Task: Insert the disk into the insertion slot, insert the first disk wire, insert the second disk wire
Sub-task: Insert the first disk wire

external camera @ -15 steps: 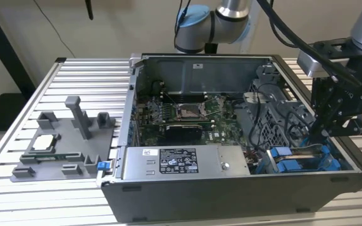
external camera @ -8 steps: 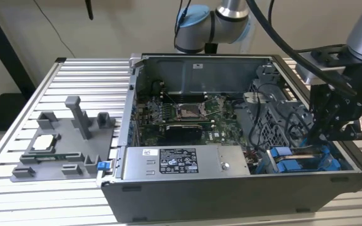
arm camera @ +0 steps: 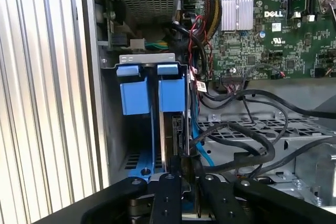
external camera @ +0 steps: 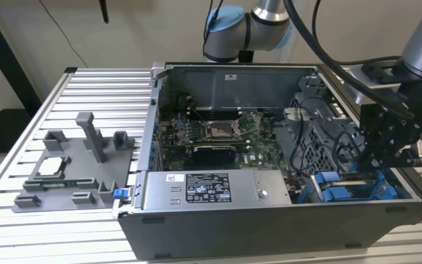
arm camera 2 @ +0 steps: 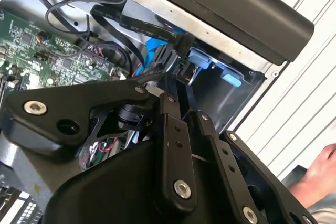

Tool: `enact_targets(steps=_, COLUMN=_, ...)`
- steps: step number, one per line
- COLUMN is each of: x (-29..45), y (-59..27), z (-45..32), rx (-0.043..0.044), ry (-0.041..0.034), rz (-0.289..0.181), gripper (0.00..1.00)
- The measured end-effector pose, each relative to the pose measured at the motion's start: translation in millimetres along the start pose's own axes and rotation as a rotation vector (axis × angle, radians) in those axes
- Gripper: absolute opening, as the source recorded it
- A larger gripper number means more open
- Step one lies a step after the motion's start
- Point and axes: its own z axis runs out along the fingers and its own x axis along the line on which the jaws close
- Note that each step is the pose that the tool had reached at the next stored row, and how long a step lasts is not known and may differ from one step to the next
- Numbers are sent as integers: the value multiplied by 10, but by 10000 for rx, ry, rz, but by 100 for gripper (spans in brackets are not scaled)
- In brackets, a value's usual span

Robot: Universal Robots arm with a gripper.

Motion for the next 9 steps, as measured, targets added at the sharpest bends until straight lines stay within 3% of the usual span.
enact_targets(steps=9, x=4, y=-17, z=39, rx=0, ry=-1, rz=-7, gripper=0)
